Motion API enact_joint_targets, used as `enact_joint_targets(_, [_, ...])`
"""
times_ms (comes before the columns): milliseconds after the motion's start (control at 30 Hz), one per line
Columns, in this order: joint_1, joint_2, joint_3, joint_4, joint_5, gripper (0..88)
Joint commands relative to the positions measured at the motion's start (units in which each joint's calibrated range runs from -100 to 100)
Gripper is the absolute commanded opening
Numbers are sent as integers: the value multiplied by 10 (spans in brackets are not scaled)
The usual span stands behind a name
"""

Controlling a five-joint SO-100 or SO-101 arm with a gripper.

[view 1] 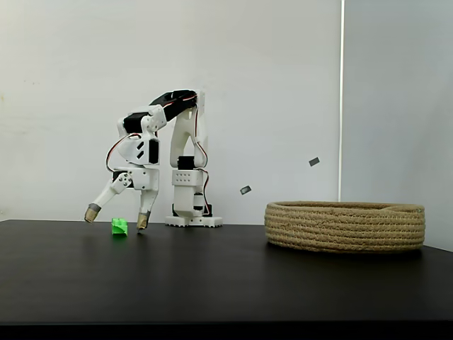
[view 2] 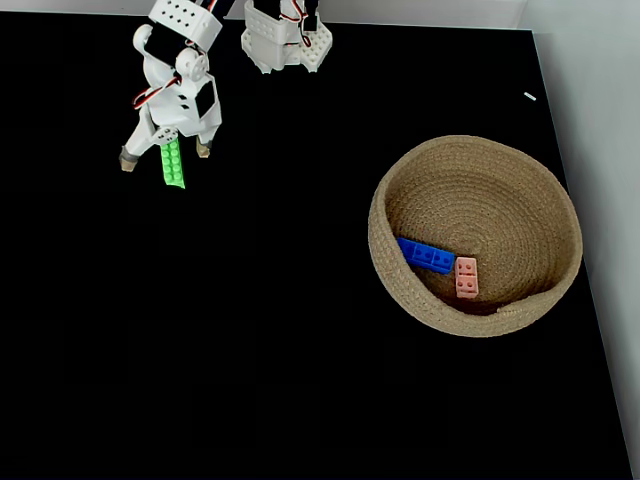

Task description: Place the lego blocks in the tray

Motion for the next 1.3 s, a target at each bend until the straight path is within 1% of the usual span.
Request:
enact_joint_targets(0, [-7, -22, 16, -45, 12, 43])
enact_joint_targets(33, [-10, -26, 25, -53, 13, 1])
enact_joint_targets(133, [-19, -43, 40, -65, 14, 0])
enact_joint_targets(200, [-35, -56, 20, -49, 10, 0])
enact_joint_targets(233, [-44, -64, -3, -24, 6, 0])
enact_joint_targets(333, [-85, -80, -114, 96, -5, 0])
enact_joint_targets(467, [-161, -85, -283, 247, -28, 0])
enact_joint_targets(533, [-202, -85, -352, 290, -43, 0])
enact_joint_targets(567, [-226, -86, -377, 294, -51, 0])
enact_joint_targets(667, [-291, -104, -440, 271, -66, 0])
enact_joint_targets(733, [-340, -111, -461, 264, -67, 0])
enact_joint_targets(933, [-504, -95, -446, 219, -78, 1])
enact_joint_targets(1033, [-558, -93, -427, 152, -84, 1])
enact_joint_targets(1133, [-587, -90, -398, 54, -73, 8])
enact_joint_targets(1167, [-592, -86, -391, 29, -70, 62])
enact_joint_targets(1200, [-597, -78, -385, 12, -64, 141])
enact_joint_targets(1233, [-598, -68, -384, 0, -58, 184])
enact_joint_targets(1267, [-600, -60, -382, -9, -48, 207])
